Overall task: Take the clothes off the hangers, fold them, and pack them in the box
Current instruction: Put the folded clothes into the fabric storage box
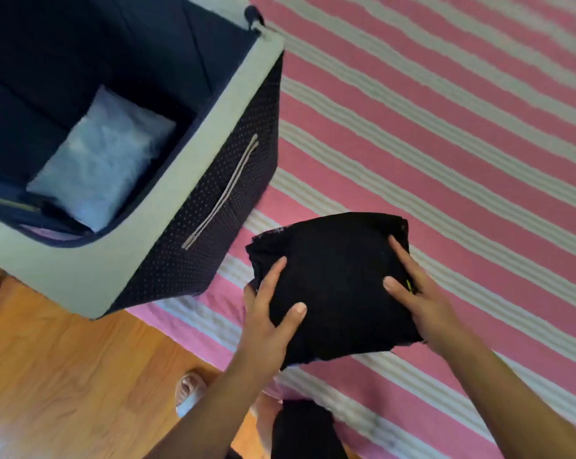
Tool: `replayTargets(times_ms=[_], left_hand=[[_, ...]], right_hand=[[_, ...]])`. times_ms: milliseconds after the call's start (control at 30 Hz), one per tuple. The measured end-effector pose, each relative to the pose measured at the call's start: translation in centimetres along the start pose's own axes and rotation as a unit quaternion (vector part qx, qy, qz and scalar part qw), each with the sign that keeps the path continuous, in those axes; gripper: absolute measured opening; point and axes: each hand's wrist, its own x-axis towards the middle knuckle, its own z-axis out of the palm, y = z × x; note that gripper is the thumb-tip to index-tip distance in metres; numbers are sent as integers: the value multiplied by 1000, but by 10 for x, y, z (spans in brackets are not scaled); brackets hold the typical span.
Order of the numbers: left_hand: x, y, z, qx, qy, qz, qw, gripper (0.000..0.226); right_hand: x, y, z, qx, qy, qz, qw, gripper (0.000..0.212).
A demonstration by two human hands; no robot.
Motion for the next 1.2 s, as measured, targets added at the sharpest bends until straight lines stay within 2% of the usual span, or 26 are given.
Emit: replayTargets(times_ms=[133,200,333,400,533,633,733,833,967,1100,1200], left_hand=[[7,103,11,3,-90,112,990,69],[8,161,3,7,-111,166,980,69],[4,262,-59,27,-124,254,959,67],[8,291,-107,28,-128,264,956,68],[35,305,-223,27,-144,226,963,74],[70,297,-305,18,-150,193,970,69],[122,278,-381,-11,-177,139,974,64],[182,266,-434,-4,-219,60,974,60],[240,244,-462,47,-281,-32,958,58],[281,213,-441,65,-327,-108,936,57],[306,199,-419,87,-344,-126,926,57]], right_hand=[[-68,-81,-44,19,126,-65,990,74],[-90,-128,-53,49,171,-107,978,66],[-110,-221,-30,58,200,-192,959,61],[-104,-258,1,71,195,-222,953,55],[-61,-305,99,64,194,-249,947,56],[-8,-316,180,91,186,-235,950,58],[47,-326,265,119,196,-195,953,60],[91,-322,334,183,228,-115,949,58],[118,-301,391,232,265,-6,936,55],[134,-274,406,244,324,79,911,58],[149,-257,408,234,364,114,894,60]])
